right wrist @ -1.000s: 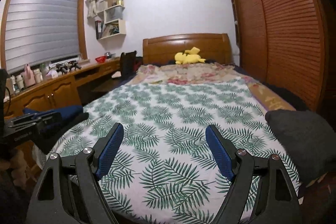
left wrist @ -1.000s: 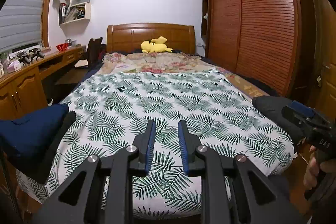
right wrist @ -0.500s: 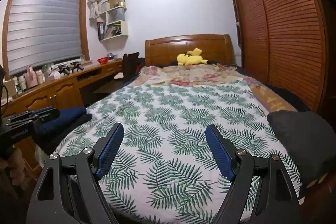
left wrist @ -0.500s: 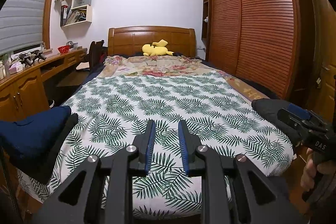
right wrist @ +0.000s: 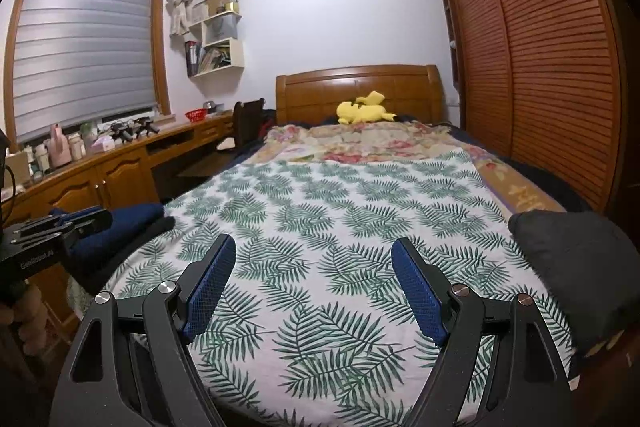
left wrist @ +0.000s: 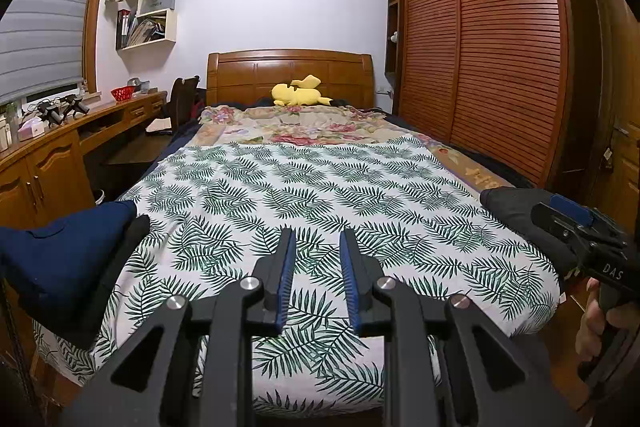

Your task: Fold large clothes

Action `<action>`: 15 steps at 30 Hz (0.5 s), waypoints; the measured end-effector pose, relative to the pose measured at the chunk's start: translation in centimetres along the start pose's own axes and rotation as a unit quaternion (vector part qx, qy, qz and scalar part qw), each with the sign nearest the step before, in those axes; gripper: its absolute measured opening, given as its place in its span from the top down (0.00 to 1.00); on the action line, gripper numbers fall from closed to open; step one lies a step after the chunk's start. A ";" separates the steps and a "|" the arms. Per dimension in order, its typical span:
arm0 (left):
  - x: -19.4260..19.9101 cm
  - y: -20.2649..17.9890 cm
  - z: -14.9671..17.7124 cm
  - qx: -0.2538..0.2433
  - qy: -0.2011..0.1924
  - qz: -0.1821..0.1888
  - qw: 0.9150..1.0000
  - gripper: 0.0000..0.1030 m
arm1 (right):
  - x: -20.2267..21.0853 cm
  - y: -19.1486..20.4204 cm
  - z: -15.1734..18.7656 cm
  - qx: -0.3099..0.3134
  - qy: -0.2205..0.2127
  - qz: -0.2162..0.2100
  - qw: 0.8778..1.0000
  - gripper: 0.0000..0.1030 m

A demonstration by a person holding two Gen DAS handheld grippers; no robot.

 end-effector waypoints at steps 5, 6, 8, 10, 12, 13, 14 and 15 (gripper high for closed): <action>0.0 0.0 0.1 -0.002 0.000 0.000 1.000 0.79 | -0.1 -0.1 0.0 0.000 0.000 0.002 1.000 0.20; 0.0 -0.1 0.1 -0.002 0.001 0.000 1.000 0.79 | -0.1 -0.1 0.0 0.000 0.000 0.002 1.000 0.20; 0.0 -0.1 0.1 -0.002 0.001 0.000 1.000 0.79 | -0.1 -0.2 0.2 -0.001 0.000 0.003 1.000 0.20; 0.0 -0.1 0.1 -0.002 0.000 -0.001 1.000 0.79 | -0.1 -0.2 0.1 0.000 0.000 0.003 1.000 0.20; 0.0 -0.2 0.1 -0.004 0.000 -0.002 1.000 0.79 | -0.1 -0.2 0.1 0.000 0.000 0.003 1.000 0.20; 0.0 -0.2 0.2 -0.005 0.000 -0.002 1.000 0.79 | -0.1 -0.2 0.1 0.000 0.000 0.002 1.000 0.20; 0.1 -0.2 0.2 -0.005 -0.001 -0.003 1.000 0.79 | -0.1 -0.2 0.1 0.000 0.000 0.003 1.000 0.20; 0.1 -0.2 0.1 -0.006 -0.001 -0.003 1.000 0.79 | -0.1 -0.3 0.1 0.000 0.000 0.003 1.000 0.20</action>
Point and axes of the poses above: each gripper's, at about its wrist camera, not at the fingertips, and x roughly against the way its jaws point, y to its left, z to its underside, the point moved 2 cm from there along -x, roughly the way its jaws point, and after that the axes turned 4 degrees about -y, right-handed, at the moved point
